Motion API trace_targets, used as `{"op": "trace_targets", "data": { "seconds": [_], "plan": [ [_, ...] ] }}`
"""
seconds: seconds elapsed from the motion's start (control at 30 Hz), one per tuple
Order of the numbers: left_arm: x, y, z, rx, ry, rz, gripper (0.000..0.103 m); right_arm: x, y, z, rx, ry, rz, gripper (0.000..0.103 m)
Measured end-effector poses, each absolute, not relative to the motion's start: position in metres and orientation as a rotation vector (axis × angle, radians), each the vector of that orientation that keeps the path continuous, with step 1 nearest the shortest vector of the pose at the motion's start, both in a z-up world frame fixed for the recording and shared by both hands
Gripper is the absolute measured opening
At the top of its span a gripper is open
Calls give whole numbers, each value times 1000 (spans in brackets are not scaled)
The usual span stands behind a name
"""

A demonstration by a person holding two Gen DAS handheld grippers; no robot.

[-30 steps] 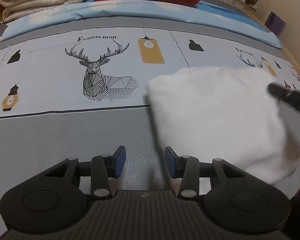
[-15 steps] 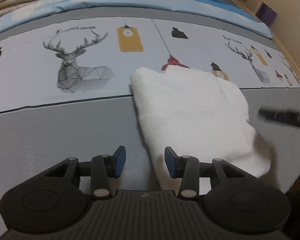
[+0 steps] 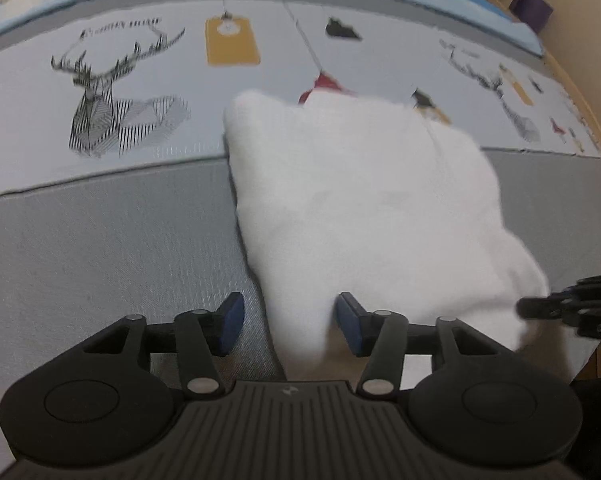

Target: Fold small clothes

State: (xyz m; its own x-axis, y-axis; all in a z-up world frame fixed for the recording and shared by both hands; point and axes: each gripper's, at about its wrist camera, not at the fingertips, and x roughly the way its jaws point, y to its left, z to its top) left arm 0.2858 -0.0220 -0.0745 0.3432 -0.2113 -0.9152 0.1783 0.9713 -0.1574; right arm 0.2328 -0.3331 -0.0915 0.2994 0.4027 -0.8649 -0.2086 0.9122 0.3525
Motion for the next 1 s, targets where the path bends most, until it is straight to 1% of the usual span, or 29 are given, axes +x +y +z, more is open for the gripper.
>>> {"op": "trace_targets", "data": {
  "seconds": [0.03,0.07,0.1,0.13,0.2,0.3,0.37,0.4,0.47,0.53,0.6,0.73,0.9,1.0],
  "plan": [
    [286,-22,-77,-28,1195,-255,62,232,-336,-91,202,1207,416,4],
    [285,-21,-79,-21,1189,-262,64,233,-338,-94,207,1225,408,4],
    [284,-20,-81,-15,1188,-270,69,234,-341,-98,195,1253,379,4],
    [284,-20,-84,-10,1199,-278,70,235,-343,-103,176,1280,344,4],
    [283,-19,-88,-7,1207,-298,70,237,-346,-104,195,1294,345,4],
    [281,-18,-90,4,1216,-335,70,240,-349,-89,200,1222,362,7],
    [283,-10,-88,-39,1209,-361,70,244,-355,-79,232,1159,334,20],
    [285,-6,-87,-68,1206,-360,70,246,-361,-75,265,1118,313,24],
    [292,6,-82,-144,1183,-341,70,252,-371,-67,354,1031,254,43],
    [299,18,-79,-225,1156,-321,70,261,-376,-68,425,992,208,49],
    [306,27,-78,-287,1141,-291,71,270,-371,-74,450,994,192,49],
    [321,34,-84,-389,1147,-250,71,287,-345,-90,414,1025,197,50],
    [334,31,-92,-441,1153,-244,71,303,-324,-113,387,1088,171,50],
    [339,30,-101,-478,1164,-236,71,308,-326,-120,438,1093,141,50]
  ]
}}
